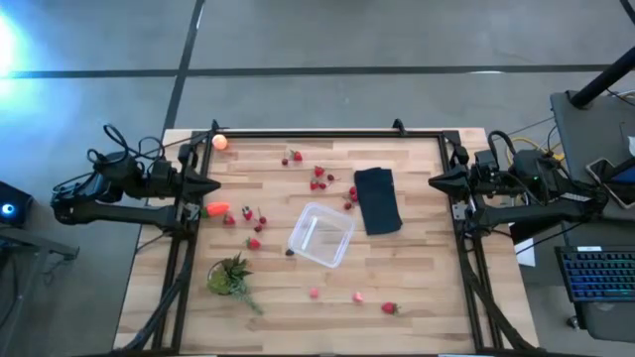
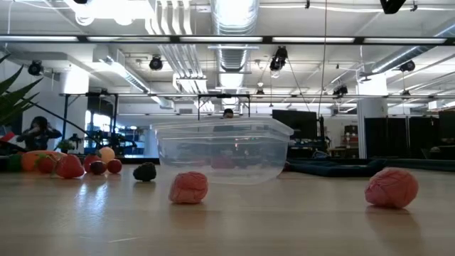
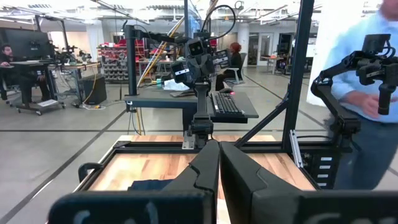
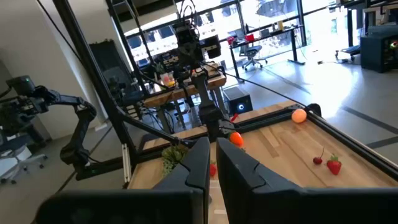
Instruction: Pick and placing Produce into tupperware
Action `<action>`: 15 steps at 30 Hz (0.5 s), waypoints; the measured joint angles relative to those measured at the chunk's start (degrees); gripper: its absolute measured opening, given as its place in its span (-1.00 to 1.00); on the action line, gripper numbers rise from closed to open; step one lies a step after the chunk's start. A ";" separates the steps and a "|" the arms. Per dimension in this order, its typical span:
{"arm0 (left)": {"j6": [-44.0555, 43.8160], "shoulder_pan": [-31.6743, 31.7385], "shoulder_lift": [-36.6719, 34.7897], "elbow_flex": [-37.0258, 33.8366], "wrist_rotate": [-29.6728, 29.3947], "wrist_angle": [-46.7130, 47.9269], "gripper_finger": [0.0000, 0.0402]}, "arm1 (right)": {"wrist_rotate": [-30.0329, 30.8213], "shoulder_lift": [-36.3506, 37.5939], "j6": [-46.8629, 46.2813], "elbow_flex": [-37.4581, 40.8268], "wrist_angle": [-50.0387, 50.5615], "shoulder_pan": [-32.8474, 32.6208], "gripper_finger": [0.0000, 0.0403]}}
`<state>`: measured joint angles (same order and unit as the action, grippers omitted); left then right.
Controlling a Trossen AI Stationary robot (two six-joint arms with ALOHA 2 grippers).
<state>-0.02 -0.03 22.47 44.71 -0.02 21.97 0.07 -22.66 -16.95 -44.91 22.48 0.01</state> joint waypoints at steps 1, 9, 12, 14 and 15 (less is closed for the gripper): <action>0.00 0.01 0.01 0.02 0.01 -0.01 -1.00 | -0.02 -0.02 0.00 -0.01 0.00 0.01 -0.89; 0.00 0.01 0.00 0.01 0.01 -0.01 -1.00 | 0.00 -0.51 -2.49 0.00 -4.59 0.01 -0.89; -0.01 -0.01 0.00 0.01 0.00 -0.01 -1.00 | 0.00 -0.73 -7.83 0.02 -9.16 0.02 -0.89; -0.02 -0.01 0.01 0.01 -0.01 -0.01 -1.00 | 0.02 -0.83 -9.80 0.02 -14.56 0.02 -0.89; -0.01 -0.01 0.01 0.02 0.01 -0.02 -1.00 | 0.06 -0.87 -10.24 0.02 -17.43 0.01 -0.89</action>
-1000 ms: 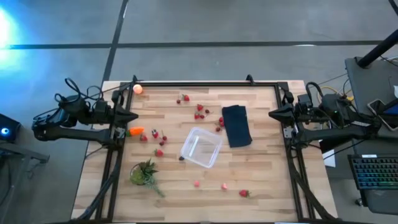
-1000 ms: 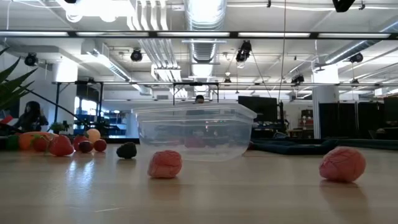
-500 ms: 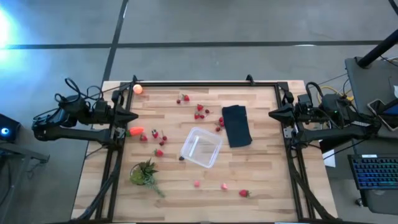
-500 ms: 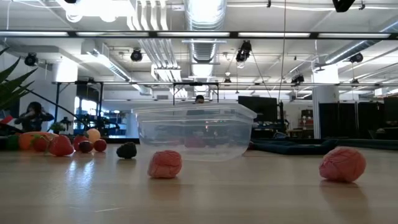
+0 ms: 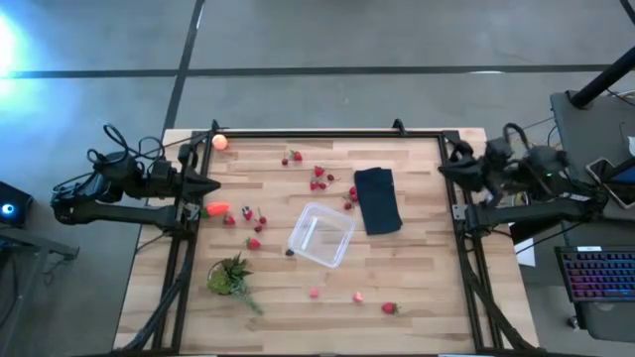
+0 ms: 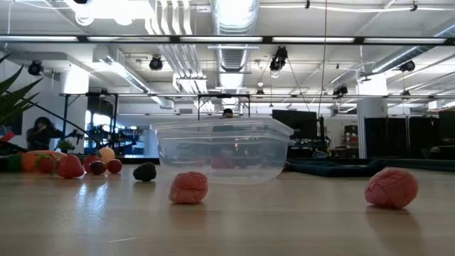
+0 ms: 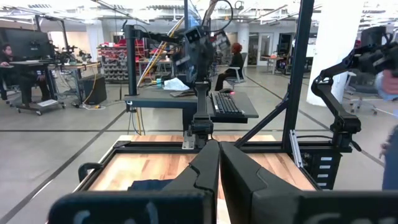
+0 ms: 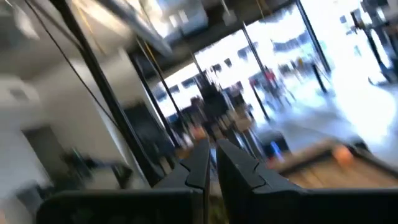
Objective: Pick and placing Produce into tupperware
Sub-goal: Put the red strawberry into the transparent bin
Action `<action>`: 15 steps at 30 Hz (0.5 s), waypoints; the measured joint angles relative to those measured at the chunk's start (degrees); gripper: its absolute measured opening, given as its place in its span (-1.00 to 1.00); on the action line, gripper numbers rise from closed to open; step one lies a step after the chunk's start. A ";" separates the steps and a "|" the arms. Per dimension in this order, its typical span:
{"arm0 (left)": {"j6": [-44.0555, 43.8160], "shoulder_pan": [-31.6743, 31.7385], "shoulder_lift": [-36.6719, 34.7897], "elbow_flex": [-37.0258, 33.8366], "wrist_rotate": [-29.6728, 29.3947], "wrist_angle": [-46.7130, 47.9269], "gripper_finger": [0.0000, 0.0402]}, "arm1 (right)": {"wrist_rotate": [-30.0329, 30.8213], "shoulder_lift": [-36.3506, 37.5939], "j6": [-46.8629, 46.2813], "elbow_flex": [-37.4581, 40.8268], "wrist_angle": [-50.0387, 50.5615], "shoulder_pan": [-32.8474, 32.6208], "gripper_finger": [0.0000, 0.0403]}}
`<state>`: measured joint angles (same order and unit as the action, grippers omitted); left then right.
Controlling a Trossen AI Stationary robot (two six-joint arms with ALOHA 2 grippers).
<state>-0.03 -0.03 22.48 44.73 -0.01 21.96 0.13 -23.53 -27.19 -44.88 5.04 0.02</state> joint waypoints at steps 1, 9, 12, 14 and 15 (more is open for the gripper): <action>0.00 0.00 0.00 -0.02 0.00 0.02 -1.00 | 0.61 -0.17 -0.31 0.00 -2.46 -0.01 -0.89; 0.00 0.00 0.00 0.00 0.00 0.01 -1.00 | 13.63 -8.73 -5.72 0.02 -3.88 0.01 -0.89; 0.00 0.00 0.00 -0.02 0.00 0.00 -1.00 | 16.95 -12.82 -8.55 0.00 -4.49 0.00 -0.89; 0.01 0.00 0.00 -0.02 -0.01 0.01 -1.00 | 17.68 -16.00 -13.25 -0.02 -4.61 0.01 -0.89; 0.01 0.00 0.00 -0.01 -0.02 0.01 -1.00 | 17.73 -17.52 -16.21 -0.02 -4.45 0.02 -0.89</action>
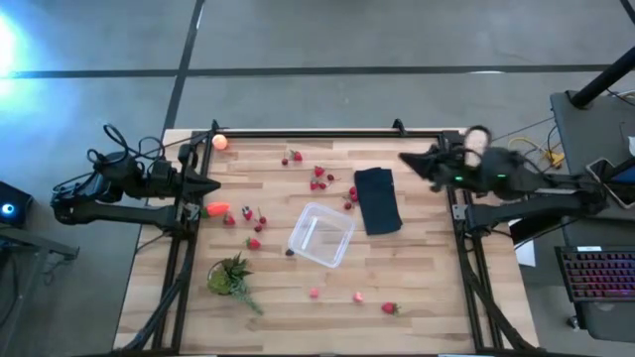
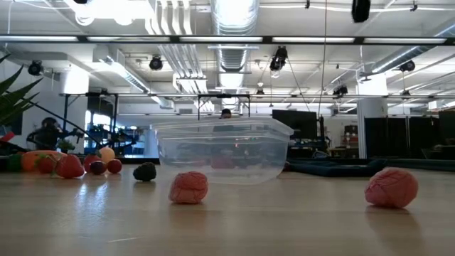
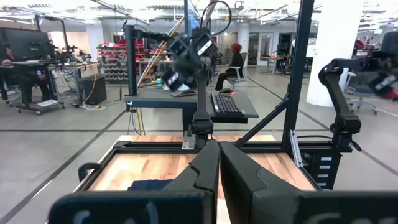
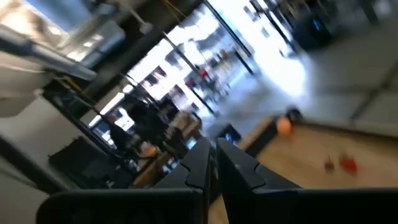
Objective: Pick and placing Produce into tupperware
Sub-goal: Put the red strawberry into the transparent bin
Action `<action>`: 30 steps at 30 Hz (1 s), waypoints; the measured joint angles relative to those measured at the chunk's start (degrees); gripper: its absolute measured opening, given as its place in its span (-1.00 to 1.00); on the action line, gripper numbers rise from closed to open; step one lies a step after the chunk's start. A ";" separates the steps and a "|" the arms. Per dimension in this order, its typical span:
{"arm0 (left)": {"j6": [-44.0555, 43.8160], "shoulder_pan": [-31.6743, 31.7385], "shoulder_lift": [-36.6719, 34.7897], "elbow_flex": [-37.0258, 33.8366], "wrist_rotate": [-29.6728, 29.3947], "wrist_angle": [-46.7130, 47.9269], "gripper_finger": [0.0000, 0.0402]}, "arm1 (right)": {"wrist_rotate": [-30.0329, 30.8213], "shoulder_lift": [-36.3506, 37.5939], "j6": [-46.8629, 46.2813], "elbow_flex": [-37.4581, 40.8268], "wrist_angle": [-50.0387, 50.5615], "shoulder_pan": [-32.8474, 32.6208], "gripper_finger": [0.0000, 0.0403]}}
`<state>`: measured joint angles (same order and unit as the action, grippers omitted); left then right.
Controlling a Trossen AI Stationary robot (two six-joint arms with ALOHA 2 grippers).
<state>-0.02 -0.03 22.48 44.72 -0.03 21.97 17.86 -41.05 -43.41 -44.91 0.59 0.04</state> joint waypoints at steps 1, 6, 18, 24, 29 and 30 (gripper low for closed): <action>0.01 0.00 0.00 -0.01 0.02 0.00 -1.00 | -0.38 -1.37 -3.60 0.04 0.12 -0.01 -0.89; -0.01 0.00 0.00 -0.01 0.02 -0.01 -1.00 | -1.53 -7.41 -11.89 -0.07 -6.76 -0.06 -0.89; 0.00 0.00 0.00 -0.01 0.02 0.00 -1.00 | -16.04 -20.10 -25.78 -1.17 -15.59 -0.01 -0.89; -0.01 0.02 0.00 -0.01 0.00 0.01 -1.00 | -24.21 -27.22 -9.98 -8.25 -28.49 -0.87 -0.89; 0.00 0.02 0.00 -0.01 0.01 0.00 -1.00 | -28.50 -27.44 -2.88 -24.81 15.71 -6.77 -0.89; 0.01 0.02 0.00 -0.01 0.01 -0.01 -1.00 | -25.72 -28.33 -1.76 -28.59 28.84 -8.27 -0.89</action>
<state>-0.01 -0.01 22.48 44.71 -0.02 21.96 -7.86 -69.38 -45.17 -73.49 29.43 -8.23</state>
